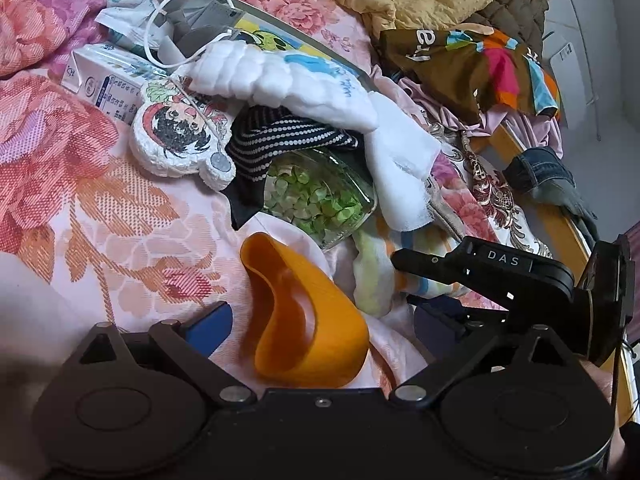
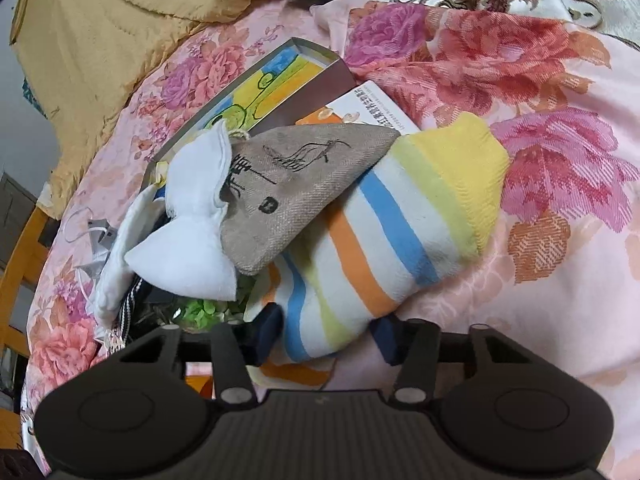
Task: Organize soft objects
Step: 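Grasp the orange silicone piece with the left tool while the right grasps the striped sock, then carry the orange piece with the left tool while the right carries the sock to the frog tray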
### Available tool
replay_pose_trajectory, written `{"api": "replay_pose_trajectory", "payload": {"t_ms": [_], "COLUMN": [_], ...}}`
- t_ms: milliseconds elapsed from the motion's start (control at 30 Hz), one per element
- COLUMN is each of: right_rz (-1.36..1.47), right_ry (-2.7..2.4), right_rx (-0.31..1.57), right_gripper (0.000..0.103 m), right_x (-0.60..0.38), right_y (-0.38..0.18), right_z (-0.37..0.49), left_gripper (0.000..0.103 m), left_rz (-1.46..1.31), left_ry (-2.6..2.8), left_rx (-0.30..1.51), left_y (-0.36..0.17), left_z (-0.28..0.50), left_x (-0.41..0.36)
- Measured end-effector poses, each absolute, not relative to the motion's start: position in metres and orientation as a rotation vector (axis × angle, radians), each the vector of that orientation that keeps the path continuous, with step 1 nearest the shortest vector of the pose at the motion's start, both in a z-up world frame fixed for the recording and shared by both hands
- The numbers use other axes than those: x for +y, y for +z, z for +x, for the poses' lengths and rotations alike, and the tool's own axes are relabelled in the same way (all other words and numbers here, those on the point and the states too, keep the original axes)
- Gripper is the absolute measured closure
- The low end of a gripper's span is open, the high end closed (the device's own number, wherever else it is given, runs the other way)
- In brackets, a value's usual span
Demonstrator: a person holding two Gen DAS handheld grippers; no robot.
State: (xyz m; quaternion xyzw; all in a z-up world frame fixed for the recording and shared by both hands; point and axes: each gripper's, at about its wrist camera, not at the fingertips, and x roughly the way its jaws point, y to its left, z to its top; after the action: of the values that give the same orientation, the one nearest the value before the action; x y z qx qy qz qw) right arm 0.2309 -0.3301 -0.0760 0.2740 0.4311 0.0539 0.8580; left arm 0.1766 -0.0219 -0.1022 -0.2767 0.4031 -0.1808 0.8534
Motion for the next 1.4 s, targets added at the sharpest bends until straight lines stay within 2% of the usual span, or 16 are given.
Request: {"api": "replay_pose_trajectory", "payload": {"t_ms": [33, 100, 167, 300, 467, 900, 1033, 1067, 1400], "right_rz": [0.58, 0.581, 0.588, 0.58, 0.54, 0.18, 0.139, 0.133, 0.124], "right_ry": [0.113, 0.115, 0.121, 0.131, 0.177, 0.388, 0.427, 0.432, 0.479], "right_rx": [0.903, 0.895, 0.886, 0.867, 0.847, 0.637, 0.544, 0.525, 0.368], "right_gripper": [0.059, 0.073, 0.079, 0.084, 0.087, 0.088, 0.088, 0.088, 0.088], "right_x": [-0.331, -0.331, -0.332, -0.332, -0.326, -0.269, -0.263, -0.262, -0.267], "right_y": [-0.076, -0.075, -0.074, -0.07, -0.063, -0.02, -0.008, -0.006, 0.011], "right_z": [0.231, 0.23, 0.229, 0.226, 0.224, 0.188, 0.172, 0.169, 0.14], "left_gripper": [0.009, 0.025, 0.052, 0.055, 0.067, 0.069, 0.069, 0.071, 0.071], "left_rz": [-0.575, -0.55, -0.541, -0.551, -0.538, -0.324, -0.235, -0.227, -0.226], "left_ry": [-0.375, -0.353, -0.338, -0.328, -0.321, -0.246, -0.245, -0.244, -0.245], "left_rx": [0.851, 0.872, 0.895, 0.899, 0.88, 0.814, 0.775, 0.768, 0.702], "left_y": [-0.102, -0.1, -0.102, -0.103, -0.098, -0.054, -0.032, -0.027, 0.012], "left_z": [0.177, 0.178, 0.18, 0.179, 0.174, 0.144, 0.136, 0.134, 0.126], "left_x": [-0.022, -0.025, -0.026, -0.027, -0.029, -0.032, -0.034, -0.033, -0.024]}}
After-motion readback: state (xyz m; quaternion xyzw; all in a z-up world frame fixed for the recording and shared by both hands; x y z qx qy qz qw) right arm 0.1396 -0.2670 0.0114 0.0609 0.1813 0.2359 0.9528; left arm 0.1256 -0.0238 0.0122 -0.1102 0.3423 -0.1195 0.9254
